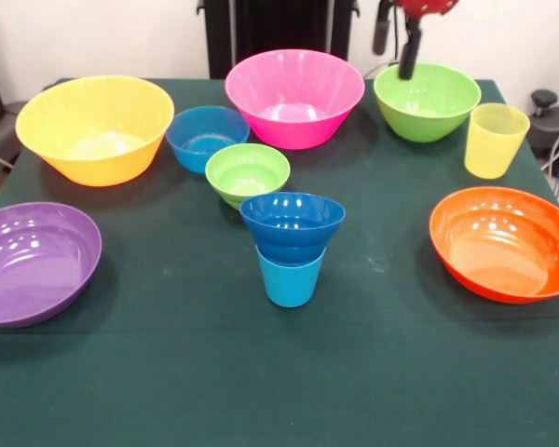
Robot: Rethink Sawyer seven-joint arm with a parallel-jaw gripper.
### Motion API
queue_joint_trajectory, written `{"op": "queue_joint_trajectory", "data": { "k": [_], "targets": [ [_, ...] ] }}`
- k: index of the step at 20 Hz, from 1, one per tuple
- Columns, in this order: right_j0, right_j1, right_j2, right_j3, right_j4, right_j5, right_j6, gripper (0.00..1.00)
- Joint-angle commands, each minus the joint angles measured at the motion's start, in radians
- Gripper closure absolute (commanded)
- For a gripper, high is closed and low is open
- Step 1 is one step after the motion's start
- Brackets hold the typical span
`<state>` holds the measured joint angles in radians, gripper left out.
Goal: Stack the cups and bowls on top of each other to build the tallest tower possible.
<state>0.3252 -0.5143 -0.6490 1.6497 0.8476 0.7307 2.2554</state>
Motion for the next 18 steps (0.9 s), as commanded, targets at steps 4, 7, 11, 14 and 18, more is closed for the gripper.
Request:
{"op": "queue_joint_trajectory", "data": {
  "k": [4,7,11,14,18],
  "targets": [
    [-0.031,0.088,0.191,-0.004,-0.072,-0.108,0.087,0.0],
    [-0.021,0.108,0.204,-0.013,-0.059,-0.135,0.118,0.0],
    [0.008,0.118,0.197,-0.024,-0.053,-0.136,0.172,0.0],
    [0.039,0.106,0.174,-0.027,-0.056,-0.106,0.211,0.0],
    [0.07,0.102,0.164,-0.027,-0.046,-0.092,0.24,0.0]
  ]
}}
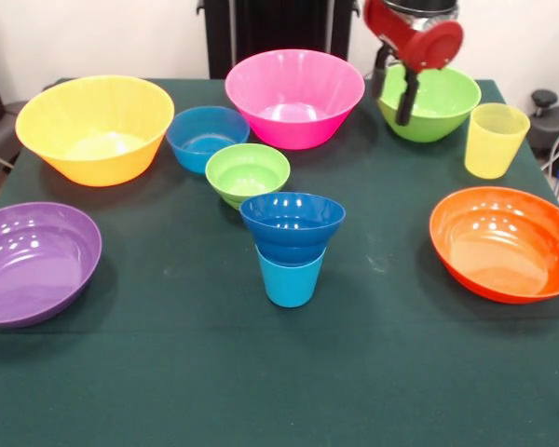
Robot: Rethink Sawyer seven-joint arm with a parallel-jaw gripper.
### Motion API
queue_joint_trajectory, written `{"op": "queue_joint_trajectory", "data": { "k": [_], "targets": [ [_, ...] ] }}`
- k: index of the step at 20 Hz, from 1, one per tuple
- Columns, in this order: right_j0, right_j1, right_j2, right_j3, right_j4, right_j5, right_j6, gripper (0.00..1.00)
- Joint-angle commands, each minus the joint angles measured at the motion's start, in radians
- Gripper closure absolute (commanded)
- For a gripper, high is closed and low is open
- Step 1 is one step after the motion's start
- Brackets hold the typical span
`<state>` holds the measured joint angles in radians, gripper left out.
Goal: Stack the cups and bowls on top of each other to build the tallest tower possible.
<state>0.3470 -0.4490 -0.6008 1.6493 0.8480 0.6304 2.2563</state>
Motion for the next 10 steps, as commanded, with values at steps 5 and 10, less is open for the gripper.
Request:
{"op": "queue_joint_trajectory", "data": {
  "k": [5,10],
  "targets": [
    [0.076,0.029,0.109,-0.017,-0.035,0.024,0.262,0.0],
    [0.085,0.03,0.112,-0.016,-0.023,0.033,0.279,0.0]
  ]
}}
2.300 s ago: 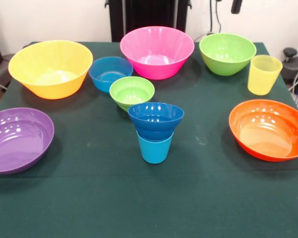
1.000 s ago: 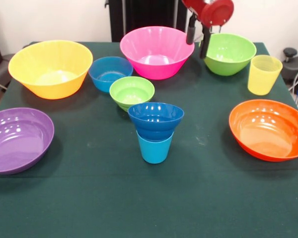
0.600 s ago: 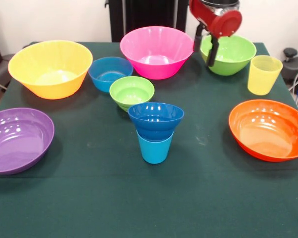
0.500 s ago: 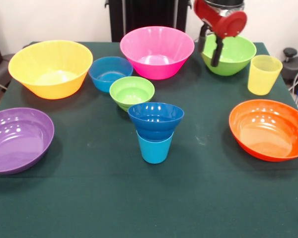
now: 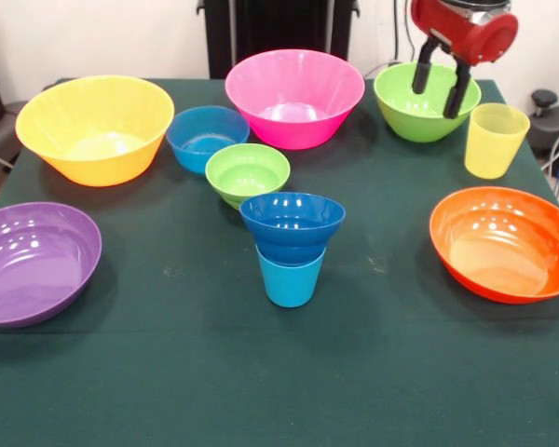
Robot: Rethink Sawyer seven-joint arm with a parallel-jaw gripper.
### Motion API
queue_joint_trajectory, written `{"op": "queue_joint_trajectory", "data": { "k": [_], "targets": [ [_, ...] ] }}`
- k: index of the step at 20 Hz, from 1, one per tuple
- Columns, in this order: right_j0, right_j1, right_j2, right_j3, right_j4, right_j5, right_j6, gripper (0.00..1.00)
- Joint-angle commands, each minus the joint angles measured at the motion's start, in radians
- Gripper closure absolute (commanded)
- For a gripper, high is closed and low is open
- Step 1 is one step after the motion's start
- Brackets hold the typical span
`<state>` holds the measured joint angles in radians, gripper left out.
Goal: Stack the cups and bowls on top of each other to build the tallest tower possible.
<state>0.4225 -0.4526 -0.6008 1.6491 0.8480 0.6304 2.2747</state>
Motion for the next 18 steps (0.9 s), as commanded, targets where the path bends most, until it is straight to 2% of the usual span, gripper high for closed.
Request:
{"op": "queue_joint_trajectory", "data": {
  "k": [1,5,12,18],
  "targets": [
    [0.014,0.033,0.111,-0.018,-0.023,0.038,0.27,0.0],
    [0.022,0.032,0.099,-0.039,-0.025,0.056,0.302,0.0],
    [-0.035,0.1,0.108,-0.148,-0.037,0.065,0.33,0.0],
    [-0.047,0.145,0.131,-0.18,-0.028,0.017,0.349,0.0]
  ]
}}
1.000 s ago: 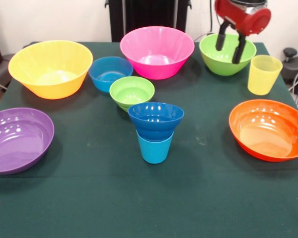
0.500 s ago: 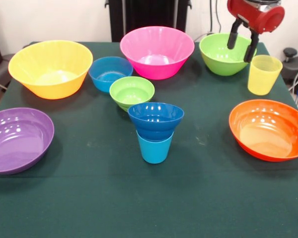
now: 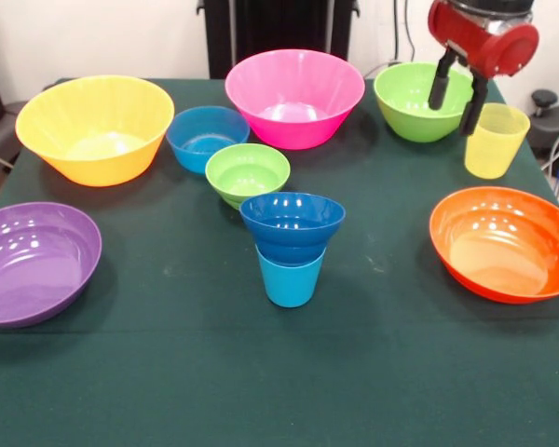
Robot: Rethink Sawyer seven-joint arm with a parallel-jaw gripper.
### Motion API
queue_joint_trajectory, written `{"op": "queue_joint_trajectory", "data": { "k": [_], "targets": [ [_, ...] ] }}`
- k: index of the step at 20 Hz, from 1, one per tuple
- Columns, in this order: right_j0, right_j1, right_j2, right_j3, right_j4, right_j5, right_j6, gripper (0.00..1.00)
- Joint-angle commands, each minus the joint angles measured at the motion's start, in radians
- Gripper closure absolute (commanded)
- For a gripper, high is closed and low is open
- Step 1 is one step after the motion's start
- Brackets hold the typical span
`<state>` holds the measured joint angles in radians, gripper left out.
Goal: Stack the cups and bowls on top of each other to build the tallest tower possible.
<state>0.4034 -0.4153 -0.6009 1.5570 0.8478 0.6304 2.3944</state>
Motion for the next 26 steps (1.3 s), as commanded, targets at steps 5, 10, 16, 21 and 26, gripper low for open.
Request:
{"op": "queue_joint_trajectory", "data": {
  "k": [5,10,16,21,26],
  "targets": [
    [0.012,0.127,0.124,-0.108,-0.019,0.014,0.288,0.0],
    [0.027,0.144,0.121,-0.119,-0.01,0.011,0.316,0.0],
    [0.05,0.149,0.113,-0.126,-0.007,0.022,0.357,0.0],
    [0.073,0.136,0.111,-0.116,-0.009,0.037,0.386,0.0],
    [0.089,0.112,0.114,-0.09,-0.013,0.046,0.4,0.0]
  ]
}}
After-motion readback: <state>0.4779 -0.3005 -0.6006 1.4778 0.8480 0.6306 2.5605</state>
